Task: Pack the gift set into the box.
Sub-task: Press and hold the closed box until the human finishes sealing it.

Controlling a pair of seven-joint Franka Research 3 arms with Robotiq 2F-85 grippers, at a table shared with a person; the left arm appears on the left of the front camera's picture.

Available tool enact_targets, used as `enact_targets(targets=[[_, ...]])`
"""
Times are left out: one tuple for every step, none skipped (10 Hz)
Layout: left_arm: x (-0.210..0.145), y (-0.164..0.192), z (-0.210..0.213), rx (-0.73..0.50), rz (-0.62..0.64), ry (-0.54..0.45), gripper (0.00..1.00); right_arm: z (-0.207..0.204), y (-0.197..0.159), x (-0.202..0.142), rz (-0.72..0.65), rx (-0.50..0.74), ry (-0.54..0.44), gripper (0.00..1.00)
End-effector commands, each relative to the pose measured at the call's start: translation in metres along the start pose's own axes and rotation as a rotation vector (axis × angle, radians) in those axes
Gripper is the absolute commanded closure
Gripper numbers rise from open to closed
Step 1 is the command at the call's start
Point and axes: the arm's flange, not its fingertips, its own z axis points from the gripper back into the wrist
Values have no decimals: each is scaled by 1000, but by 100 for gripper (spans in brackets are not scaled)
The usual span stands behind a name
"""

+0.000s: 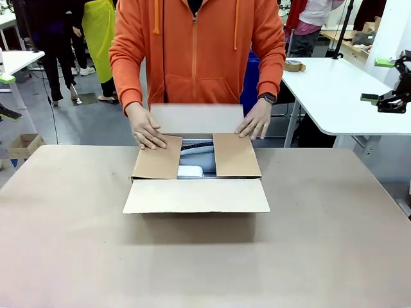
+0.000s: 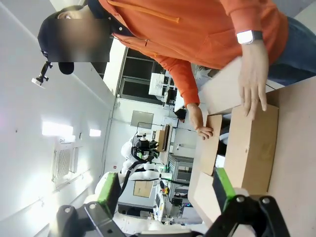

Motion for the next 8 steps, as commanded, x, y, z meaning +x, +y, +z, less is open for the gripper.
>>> enact_targets(targets=[[-10, 0, 4, 7, 12, 2, 0, 0, 3, -1, -9, -13, 4, 0], [-10, 0, 4, 7, 12, 2, 0, 0, 3, -1, -9, -13, 4, 0], [-10, 0, 4, 7, 12, 2, 0, 0, 3, -1, -9, -13, 4, 0], [-10, 0, 4, 7, 12, 2, 0, 0, 3, -1, -9, -13, 4, 0], [-10, 0, 4, 7, 12, 2, 0, 0, 3, -1, -9, -13, 4, 0], [-10, 0, 4, 7, 12, 2, 0, 0, 3, -1, -9, -13, 4, 0], [-10, 0, 4, 7, 12, 2, 0, 0, 3, -1, -9, -13, 4, 0], [-10, 0, 4, 7, 12, 2, 0, 0, 3, -1, -9, -13, 4, 0]])
